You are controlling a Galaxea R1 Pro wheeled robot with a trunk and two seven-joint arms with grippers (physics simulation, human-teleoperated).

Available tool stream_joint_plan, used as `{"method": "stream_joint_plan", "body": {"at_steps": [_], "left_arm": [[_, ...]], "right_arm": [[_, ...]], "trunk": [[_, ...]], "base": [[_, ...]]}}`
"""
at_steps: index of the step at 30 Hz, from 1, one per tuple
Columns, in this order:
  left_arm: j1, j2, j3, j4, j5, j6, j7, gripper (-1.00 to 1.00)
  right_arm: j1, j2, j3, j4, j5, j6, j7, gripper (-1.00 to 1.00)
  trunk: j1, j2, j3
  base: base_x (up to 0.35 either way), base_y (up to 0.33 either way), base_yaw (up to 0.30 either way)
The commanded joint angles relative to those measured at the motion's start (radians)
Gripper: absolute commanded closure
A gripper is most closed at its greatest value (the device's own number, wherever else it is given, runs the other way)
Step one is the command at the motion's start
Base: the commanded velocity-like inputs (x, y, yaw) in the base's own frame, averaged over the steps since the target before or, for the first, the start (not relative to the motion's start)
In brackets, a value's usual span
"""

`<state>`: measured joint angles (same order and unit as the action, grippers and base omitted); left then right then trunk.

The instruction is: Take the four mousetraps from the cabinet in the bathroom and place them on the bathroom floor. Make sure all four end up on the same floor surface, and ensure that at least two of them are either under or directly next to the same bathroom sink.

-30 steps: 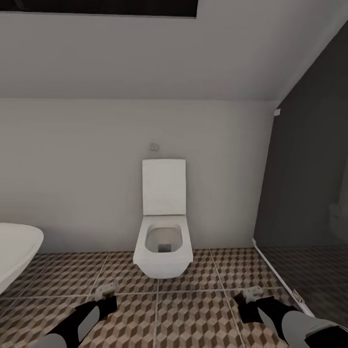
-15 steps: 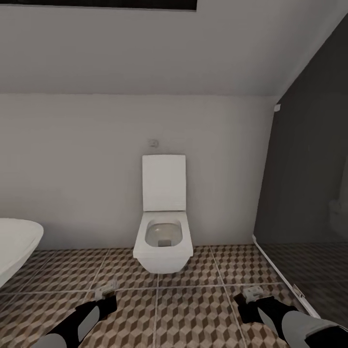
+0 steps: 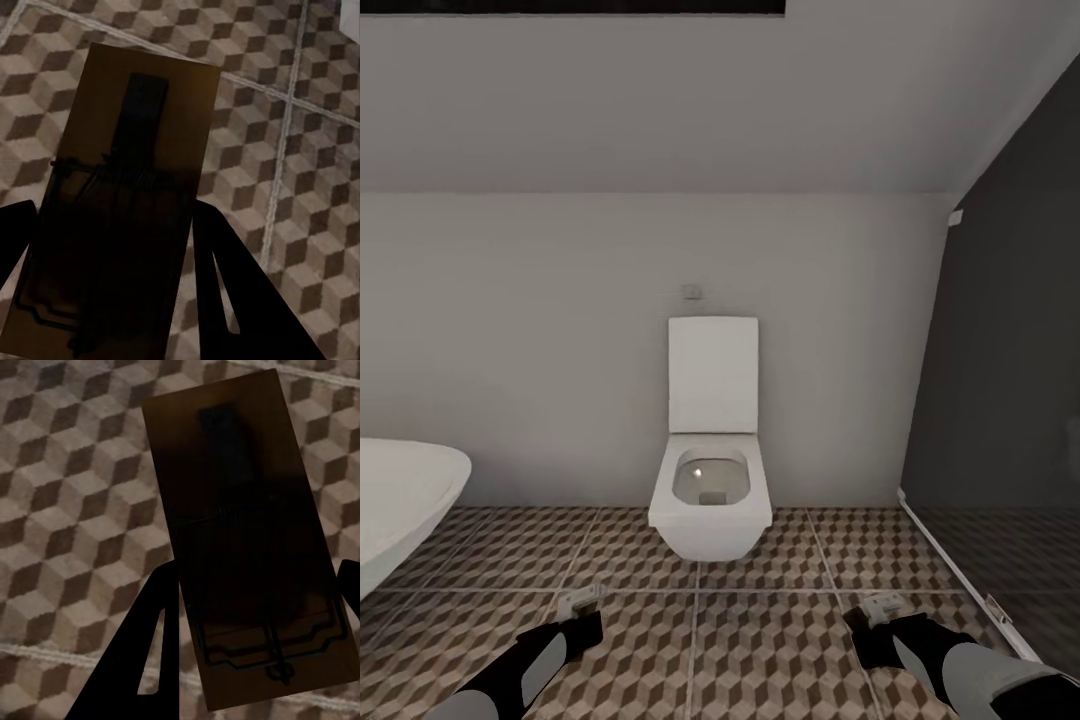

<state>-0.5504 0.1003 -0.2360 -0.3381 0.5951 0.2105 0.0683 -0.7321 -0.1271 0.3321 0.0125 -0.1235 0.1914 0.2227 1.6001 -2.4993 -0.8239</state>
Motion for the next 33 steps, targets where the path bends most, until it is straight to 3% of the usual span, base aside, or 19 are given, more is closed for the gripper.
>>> {"method": "stream_joint_plan", "body": {"at_steps": [1,33], "left_arm": [[0.0,0.002,-0.008,-0.002,0.008,0.004,0.005,1.0],[0.0,0.002,-0.007,-0.002,0.008,0.003,0.005,1.0]], "right_arm": [[-0.001,0.0,0.008,0.001,-0.013,0.002,0.006,1.0],[-0.001,0.0,0.008,0.001,-0.015,0.002,0.0,1.0]], "trunk": [[0.0,-0.001,-0.001],[0.0,-0.001,-0.001]], "base": [[0.0,0.0,0.063],[0.0,0.0,0.041]]}}
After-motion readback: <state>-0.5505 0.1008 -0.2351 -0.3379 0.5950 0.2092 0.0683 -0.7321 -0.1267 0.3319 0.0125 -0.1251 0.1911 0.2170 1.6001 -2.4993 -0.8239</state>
